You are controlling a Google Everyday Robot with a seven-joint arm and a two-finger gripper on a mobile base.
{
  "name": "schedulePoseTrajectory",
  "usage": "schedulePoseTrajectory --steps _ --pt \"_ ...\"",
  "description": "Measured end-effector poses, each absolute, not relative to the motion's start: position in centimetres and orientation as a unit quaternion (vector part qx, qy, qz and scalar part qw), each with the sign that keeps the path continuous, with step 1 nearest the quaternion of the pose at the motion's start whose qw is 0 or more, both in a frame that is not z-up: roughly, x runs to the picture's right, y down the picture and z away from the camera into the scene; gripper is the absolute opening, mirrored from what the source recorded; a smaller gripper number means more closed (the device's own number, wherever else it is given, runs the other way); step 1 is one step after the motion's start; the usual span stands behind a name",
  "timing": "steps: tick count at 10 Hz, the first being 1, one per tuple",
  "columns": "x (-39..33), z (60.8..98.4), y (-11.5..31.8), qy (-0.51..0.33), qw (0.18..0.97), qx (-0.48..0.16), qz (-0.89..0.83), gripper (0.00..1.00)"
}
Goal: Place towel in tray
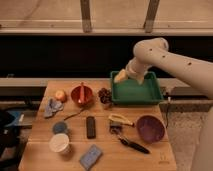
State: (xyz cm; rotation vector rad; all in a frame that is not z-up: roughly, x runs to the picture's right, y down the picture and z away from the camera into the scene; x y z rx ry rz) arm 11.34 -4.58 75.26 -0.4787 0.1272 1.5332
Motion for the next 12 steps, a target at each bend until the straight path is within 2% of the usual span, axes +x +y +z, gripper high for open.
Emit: schedulePoseTrajectory --steps 8,12 --pt "10.0 74.9 -4.6 0.046 0.706 -0.219 0.672 0.80" --pt "2.6 74.8 -4.1 0.017 0.746 -0.237 0.622 0.80"
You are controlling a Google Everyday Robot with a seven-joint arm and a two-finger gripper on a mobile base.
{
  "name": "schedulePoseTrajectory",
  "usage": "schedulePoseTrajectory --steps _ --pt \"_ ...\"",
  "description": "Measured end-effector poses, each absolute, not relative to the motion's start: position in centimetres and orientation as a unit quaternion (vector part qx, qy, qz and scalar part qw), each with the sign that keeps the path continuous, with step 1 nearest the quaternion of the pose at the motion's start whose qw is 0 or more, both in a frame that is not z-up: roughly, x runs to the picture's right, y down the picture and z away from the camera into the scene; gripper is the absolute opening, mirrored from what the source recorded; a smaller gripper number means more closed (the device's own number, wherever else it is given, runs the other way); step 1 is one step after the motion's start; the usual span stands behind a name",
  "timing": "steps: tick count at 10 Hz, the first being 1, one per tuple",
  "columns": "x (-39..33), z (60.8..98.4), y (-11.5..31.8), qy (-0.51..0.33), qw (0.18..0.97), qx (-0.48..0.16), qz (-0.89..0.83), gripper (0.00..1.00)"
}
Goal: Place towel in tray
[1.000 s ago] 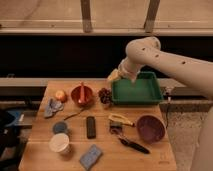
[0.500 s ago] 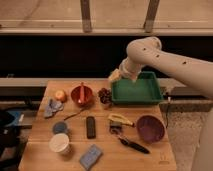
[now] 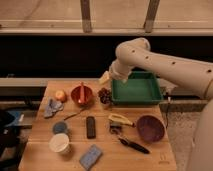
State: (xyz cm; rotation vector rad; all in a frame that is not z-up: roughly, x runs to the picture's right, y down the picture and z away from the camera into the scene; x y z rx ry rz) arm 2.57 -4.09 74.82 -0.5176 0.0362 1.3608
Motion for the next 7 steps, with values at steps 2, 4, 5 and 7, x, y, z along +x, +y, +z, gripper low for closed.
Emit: schedulePoseTrajectory --steps 2,4,5,7 --pt "-2.3 74.9 -3.7 -0.002 0.760 -0.254 0.599 0.80" --pt "-7.0 74.4 -2.6 -0.028 0.772 -0.279 0.571 0.80" --pt "-8.5 74.1 -2.2 -0.038 0.777 -0.290 0.558 0.80" --pt "-12.6 72.8 -1.1 -0.074 0.789 -0.315 0.523 0.80"
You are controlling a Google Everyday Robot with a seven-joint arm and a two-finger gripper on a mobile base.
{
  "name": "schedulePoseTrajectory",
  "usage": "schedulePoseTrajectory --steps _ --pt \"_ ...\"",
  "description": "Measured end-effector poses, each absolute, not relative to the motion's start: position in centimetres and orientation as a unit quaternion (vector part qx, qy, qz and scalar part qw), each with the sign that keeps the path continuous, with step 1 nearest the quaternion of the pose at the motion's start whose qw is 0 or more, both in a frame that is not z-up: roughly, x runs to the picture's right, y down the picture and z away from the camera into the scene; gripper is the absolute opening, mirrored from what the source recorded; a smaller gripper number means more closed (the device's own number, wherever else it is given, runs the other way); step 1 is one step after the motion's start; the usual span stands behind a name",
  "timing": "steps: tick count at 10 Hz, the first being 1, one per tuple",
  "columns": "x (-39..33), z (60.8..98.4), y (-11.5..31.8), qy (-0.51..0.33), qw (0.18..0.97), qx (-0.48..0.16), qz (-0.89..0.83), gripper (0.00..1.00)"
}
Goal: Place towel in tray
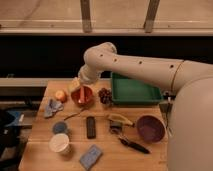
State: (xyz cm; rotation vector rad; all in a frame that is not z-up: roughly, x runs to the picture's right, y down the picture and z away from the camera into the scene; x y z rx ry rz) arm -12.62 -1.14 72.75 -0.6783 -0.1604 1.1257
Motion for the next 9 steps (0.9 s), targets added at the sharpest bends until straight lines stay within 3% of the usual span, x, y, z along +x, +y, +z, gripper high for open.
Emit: schedulePoseTrajectory --steps 5,9 --pt "-13.8 72.1 -0.7 -0.089 0.792 -0.326 0.508 0.80" --pt "-18.1 74.1 1.7 -0.078 0.802 -0.358 0.471 0.80"
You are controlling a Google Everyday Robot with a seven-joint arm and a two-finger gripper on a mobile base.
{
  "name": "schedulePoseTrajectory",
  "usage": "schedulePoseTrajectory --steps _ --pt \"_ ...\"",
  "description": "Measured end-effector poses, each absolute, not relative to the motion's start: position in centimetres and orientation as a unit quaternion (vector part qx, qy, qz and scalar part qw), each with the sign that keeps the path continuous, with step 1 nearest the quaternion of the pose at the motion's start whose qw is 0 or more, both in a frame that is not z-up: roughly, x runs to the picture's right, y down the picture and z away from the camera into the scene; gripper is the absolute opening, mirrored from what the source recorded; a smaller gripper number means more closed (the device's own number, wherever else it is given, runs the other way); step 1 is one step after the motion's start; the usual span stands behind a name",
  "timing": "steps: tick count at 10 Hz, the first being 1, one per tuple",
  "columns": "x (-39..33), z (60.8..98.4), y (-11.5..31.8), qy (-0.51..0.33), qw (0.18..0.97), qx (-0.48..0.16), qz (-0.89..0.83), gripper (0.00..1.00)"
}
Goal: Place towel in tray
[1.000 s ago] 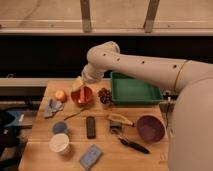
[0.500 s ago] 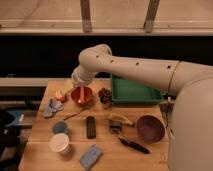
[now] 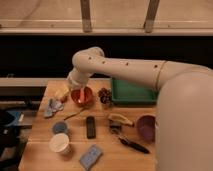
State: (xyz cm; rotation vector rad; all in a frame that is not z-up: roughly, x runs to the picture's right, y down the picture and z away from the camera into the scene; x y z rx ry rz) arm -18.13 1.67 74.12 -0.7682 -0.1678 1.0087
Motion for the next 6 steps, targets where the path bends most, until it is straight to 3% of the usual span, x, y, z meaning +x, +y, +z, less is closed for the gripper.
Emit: schedulePoseTrajectory --steps 6 --pt "-27.4 77.6 7.2 -0.071 0.814 -0.406 0.410 0.80"
